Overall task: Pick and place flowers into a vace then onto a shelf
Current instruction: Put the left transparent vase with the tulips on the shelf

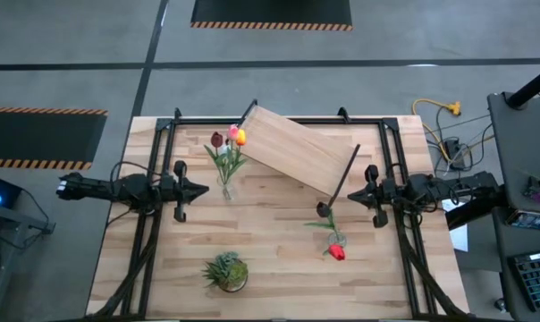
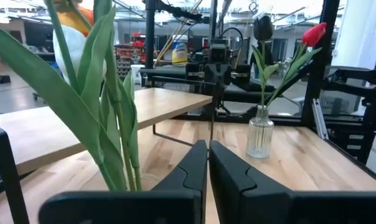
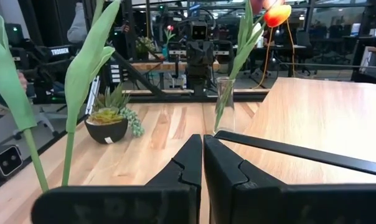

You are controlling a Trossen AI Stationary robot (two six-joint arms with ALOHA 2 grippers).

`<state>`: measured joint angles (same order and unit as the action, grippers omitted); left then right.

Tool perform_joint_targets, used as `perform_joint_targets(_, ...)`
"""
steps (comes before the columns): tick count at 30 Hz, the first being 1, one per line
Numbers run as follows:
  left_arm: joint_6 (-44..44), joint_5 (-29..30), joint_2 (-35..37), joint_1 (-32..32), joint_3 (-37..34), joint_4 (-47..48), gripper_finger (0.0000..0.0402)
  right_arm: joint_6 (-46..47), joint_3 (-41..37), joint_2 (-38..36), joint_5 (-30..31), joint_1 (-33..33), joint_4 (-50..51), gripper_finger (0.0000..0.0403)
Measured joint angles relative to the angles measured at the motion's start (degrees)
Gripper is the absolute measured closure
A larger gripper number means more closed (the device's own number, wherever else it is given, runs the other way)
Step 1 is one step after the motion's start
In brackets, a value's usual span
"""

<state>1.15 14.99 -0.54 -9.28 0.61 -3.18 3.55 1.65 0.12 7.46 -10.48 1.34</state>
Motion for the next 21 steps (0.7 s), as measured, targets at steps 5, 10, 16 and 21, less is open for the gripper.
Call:
perform_joint_targets(5,4.67,4.4,-1.88,-0.02,0.15,0.04,0.0389,0.16,0.0,0.18,-0.01,0.0,0.05,0.0394)
perform_joint_targets(10,7.69,4.96,-7.33,0.0,0.51,1.07,0.0307,-0.68,0.0,0.37,-0.02,0.01,0.05,0.0394)
perform_joint_targets(16,6.8,5.41,-14.96,-0.02,0.52,0.7,0.0187,-0.77,0.02,0.77,-0.02,0.0,0.09,0.0394)
perform_joint_targets(21,7.5,11.56,-19.55,-0.01,0.51,0.21,0.0131,-2.22,0.04,0.73,-0.02,0.02,0.07,0.0394)
